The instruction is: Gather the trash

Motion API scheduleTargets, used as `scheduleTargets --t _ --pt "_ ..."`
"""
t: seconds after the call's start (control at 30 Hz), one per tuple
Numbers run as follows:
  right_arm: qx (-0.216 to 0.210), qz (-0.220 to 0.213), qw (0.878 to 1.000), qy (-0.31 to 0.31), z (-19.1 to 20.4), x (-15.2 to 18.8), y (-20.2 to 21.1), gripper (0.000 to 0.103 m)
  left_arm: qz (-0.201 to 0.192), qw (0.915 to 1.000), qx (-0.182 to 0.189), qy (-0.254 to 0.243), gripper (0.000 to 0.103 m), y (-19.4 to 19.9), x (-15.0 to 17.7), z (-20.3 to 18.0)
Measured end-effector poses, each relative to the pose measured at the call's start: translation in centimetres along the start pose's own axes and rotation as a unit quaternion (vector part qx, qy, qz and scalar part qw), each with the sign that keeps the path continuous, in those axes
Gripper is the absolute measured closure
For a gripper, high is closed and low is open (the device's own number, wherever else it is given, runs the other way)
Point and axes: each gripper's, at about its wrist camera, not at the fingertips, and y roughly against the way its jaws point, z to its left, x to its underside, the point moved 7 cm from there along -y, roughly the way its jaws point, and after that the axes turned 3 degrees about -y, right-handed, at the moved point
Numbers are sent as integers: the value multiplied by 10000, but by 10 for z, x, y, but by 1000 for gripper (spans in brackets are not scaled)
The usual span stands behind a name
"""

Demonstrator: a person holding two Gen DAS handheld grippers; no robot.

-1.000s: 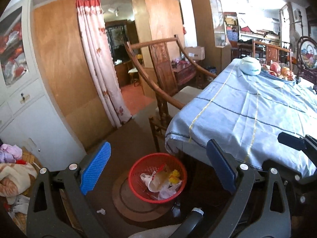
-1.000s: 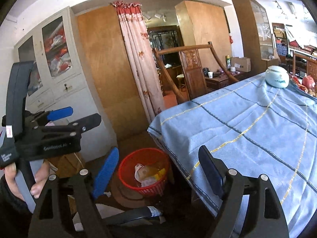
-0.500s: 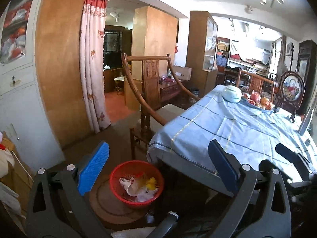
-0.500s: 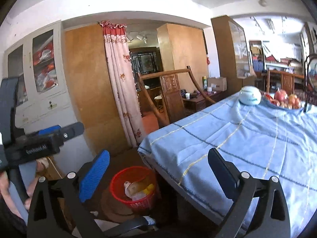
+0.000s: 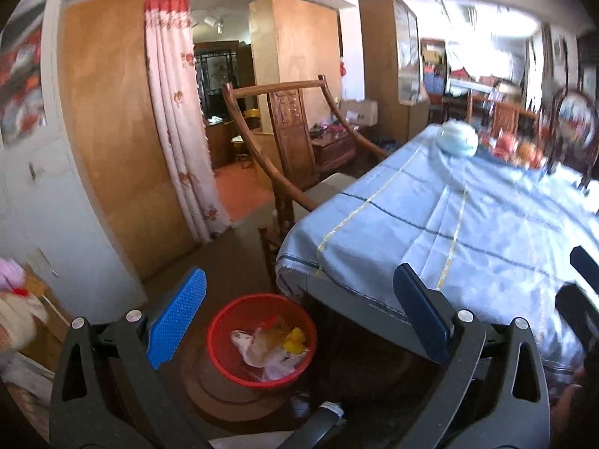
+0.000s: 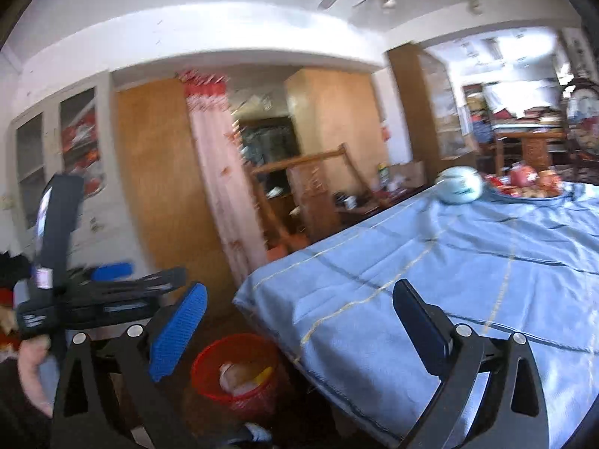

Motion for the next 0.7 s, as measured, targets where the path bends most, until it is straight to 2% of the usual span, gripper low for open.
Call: scheduleTargets --t 0.13,0.23,0.37,0.57,0.7 --pt "-539 429 9975 160 4 -1 -18 5 135 9985 -525 -90 7 4 -7 -4" --pt "-758 683 9946 183 9 1 -30 5 316 9960 -809 186 7 9 -5 10" --pt "-903 1098 9892 352 29 19 -48 5 403 9915 -1075 615 7 11 20 37" --pt "-475 1588 9853 406 62 55 -80 5 638 9895 -1188 521 7 -12 61 68" --pt "-98 1871 9790 803 89 71 -102 5 706 9906 -783 875 7 -31 84 98"
